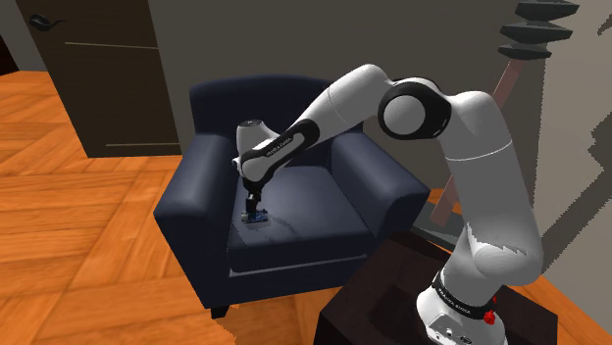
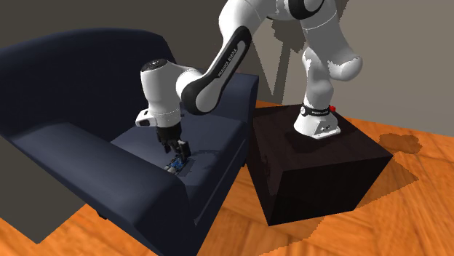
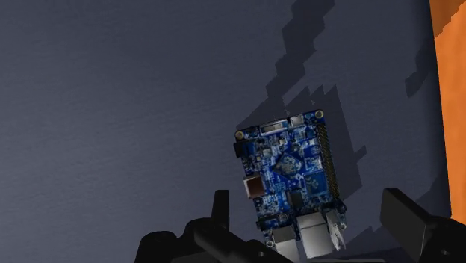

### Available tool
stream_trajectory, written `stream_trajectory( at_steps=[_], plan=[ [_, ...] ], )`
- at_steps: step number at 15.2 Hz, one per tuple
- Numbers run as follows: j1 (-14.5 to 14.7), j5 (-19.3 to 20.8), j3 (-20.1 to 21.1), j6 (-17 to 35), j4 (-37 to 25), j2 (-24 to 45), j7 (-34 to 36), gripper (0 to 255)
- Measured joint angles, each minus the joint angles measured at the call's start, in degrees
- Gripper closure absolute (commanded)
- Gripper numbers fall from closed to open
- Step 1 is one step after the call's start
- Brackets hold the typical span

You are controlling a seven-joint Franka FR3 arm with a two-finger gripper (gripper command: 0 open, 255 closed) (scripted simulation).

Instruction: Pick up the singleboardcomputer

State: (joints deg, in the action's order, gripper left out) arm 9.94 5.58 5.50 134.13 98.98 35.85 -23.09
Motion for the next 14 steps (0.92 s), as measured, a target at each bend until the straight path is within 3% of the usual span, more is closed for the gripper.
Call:
stream_trajectory(
  at_steps=[5,6,14],
  plan=[
    [0.16,0.33,-0.25,2.34,-0.57,2.92,0.11,0],
    [0.17,0.35,-0.27,2.52,-0.56,3.08,0.13,255],
    [0.04,0.34,-0.24,2.81,-0.44,2.85,-0.04,255]
  ],
)
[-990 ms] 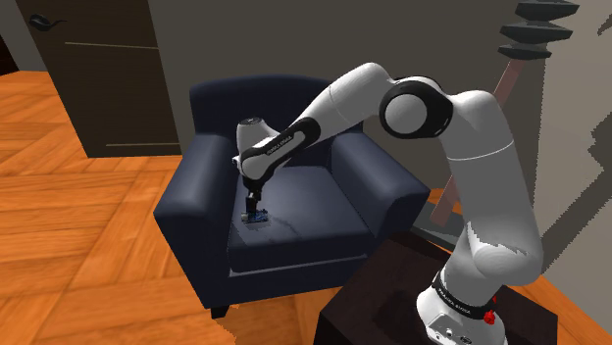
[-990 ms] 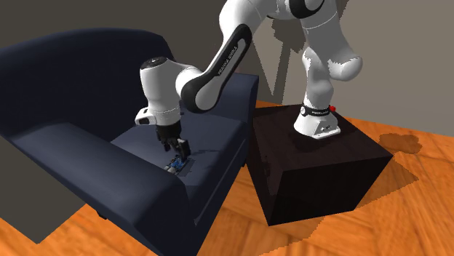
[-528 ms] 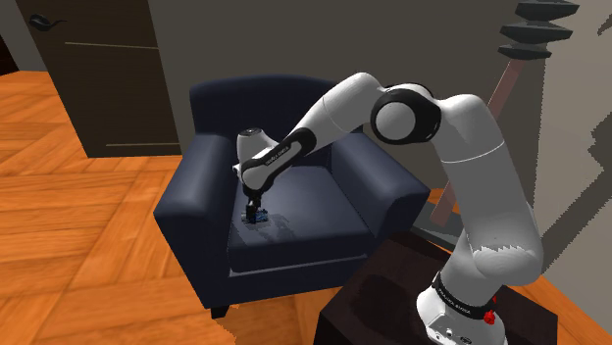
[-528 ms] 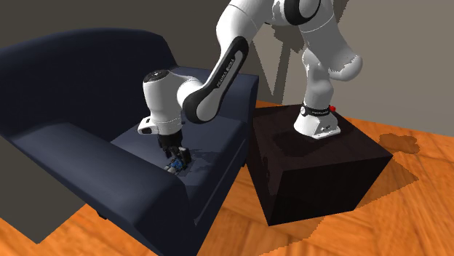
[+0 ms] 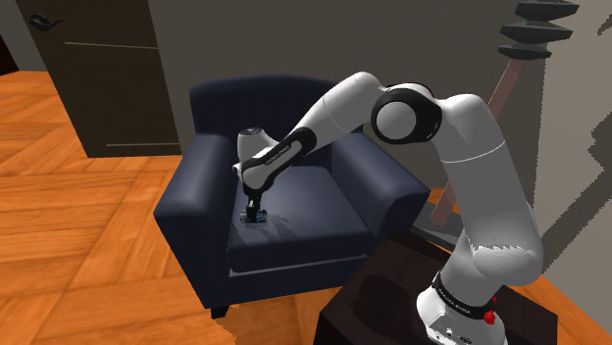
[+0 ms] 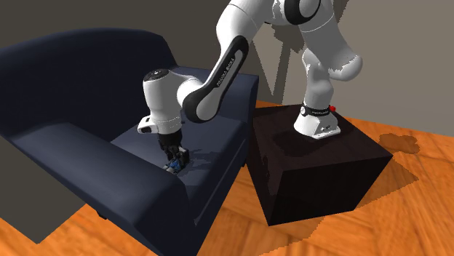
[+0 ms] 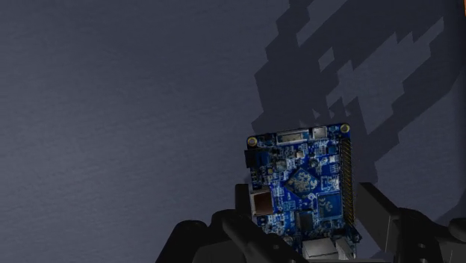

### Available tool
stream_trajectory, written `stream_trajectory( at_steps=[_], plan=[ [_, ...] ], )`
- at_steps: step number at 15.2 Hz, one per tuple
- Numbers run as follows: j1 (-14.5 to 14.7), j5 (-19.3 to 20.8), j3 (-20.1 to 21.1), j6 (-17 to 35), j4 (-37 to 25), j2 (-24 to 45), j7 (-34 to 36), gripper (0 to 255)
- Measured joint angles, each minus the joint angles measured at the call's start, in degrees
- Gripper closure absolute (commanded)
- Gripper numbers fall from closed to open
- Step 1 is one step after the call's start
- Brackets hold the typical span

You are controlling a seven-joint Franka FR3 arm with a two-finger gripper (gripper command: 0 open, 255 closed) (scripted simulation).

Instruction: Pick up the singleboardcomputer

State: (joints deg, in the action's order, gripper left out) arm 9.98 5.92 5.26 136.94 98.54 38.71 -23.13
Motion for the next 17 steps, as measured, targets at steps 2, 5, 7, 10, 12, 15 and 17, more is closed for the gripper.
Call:
stream_trajectory(
  at_steps=[2,5,7,10,12,15,17],
  plan=[
    [0.02,0.04,-0.07,-0.02,-0.10,0.10,0.08,255],
    [0.07,-0.09,0.06,-1.08,-0.08,-0.68,0.10,255],
    [0.00,-0.21,0.17,-2.02,0.07,-1.75,0.02,255],
    [-0.11,-0.42,0.32,-3.65,0.06,-3.38,-0.13,255],
    [-0.21,-0.56,0.42,-4.69,0.12,-4.47,-0.26,255],
    [-0.26,-0.74,0.56,-6.17,0.14,-5.98,-0.33,255],
    [-0.29,-0.86,0.64,-7.26,-0.16,-6.76,-0.40,255]
  ],
)
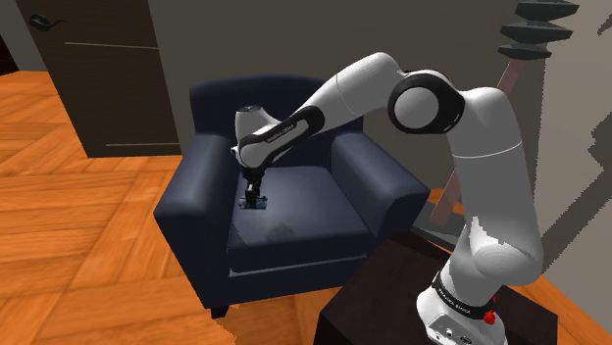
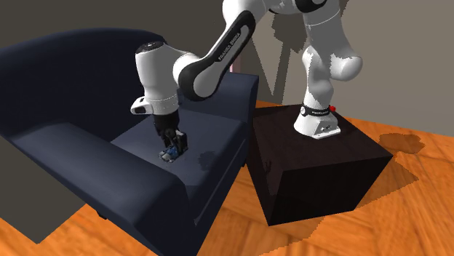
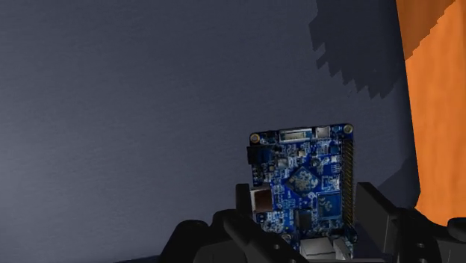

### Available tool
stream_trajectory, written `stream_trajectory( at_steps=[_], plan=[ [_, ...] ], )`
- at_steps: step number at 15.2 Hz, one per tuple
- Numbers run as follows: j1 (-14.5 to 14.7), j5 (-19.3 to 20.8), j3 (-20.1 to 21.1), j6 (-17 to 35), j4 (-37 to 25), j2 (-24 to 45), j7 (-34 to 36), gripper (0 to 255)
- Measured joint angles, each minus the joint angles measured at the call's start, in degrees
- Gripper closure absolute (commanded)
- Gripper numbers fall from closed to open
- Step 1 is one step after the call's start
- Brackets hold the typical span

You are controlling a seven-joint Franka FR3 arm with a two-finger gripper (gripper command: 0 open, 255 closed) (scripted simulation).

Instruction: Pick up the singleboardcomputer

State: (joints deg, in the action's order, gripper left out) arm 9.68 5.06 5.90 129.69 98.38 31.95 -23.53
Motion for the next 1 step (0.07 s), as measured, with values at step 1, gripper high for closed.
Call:
stream_trajectory(
  at_steps=[1],
  plan=[
    [-0.05,-0.05,0.02,-0.40,-0.09,-0.32,-0.07,255]
  ],
)
